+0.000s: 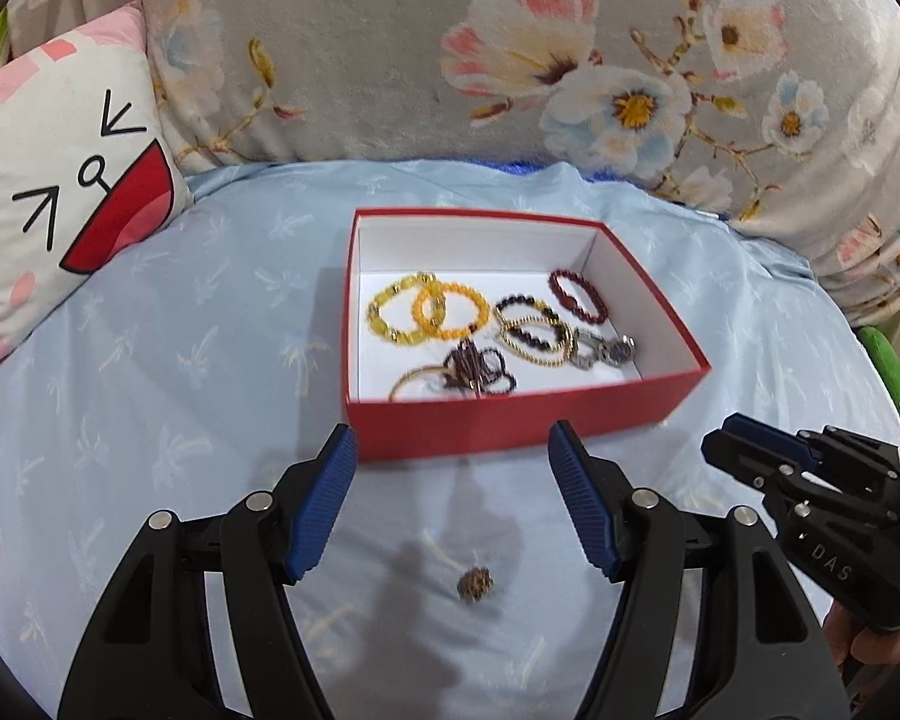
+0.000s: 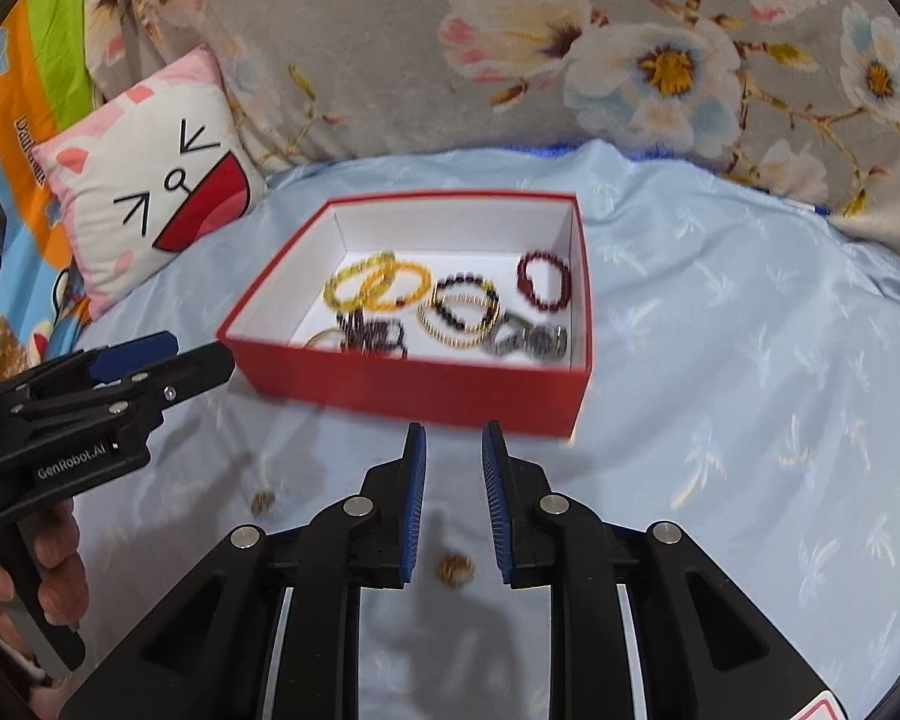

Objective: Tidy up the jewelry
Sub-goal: 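Move both tools out of the box toward the small ring and flower charm, then grasp the small dark ring with the left tool while the right grasps the gold flower charm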

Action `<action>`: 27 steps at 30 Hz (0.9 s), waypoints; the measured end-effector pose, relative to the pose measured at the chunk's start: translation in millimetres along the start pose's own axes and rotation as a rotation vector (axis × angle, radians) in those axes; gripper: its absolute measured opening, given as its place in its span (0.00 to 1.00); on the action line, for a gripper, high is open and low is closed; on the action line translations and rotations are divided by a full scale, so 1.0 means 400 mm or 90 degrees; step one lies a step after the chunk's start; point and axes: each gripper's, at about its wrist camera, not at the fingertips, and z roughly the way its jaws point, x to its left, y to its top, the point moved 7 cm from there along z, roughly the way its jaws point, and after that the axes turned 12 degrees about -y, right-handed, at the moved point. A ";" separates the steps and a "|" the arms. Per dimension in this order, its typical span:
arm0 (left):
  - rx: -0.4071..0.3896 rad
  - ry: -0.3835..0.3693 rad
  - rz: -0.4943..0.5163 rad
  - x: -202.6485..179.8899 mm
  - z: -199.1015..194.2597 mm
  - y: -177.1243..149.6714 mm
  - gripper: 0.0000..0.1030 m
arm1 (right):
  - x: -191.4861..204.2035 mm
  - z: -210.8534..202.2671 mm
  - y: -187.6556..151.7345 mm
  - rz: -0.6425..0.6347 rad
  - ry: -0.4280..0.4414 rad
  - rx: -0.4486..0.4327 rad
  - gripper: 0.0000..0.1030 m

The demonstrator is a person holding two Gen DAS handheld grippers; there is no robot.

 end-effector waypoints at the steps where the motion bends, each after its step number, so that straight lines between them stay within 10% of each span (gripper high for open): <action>1: 0.005 -0.001 -0.001 -0.001 0.002 -0.015 0.61 | 0.002 0.005 -0.020 -0.001 0.001 0.010 0.19; 27: 0.078 -0.008 -0.020 0.009 0.096 -0.176 0.51 | 0.016 0.099 -0.149 -0.012 -0.008 0.079 0.20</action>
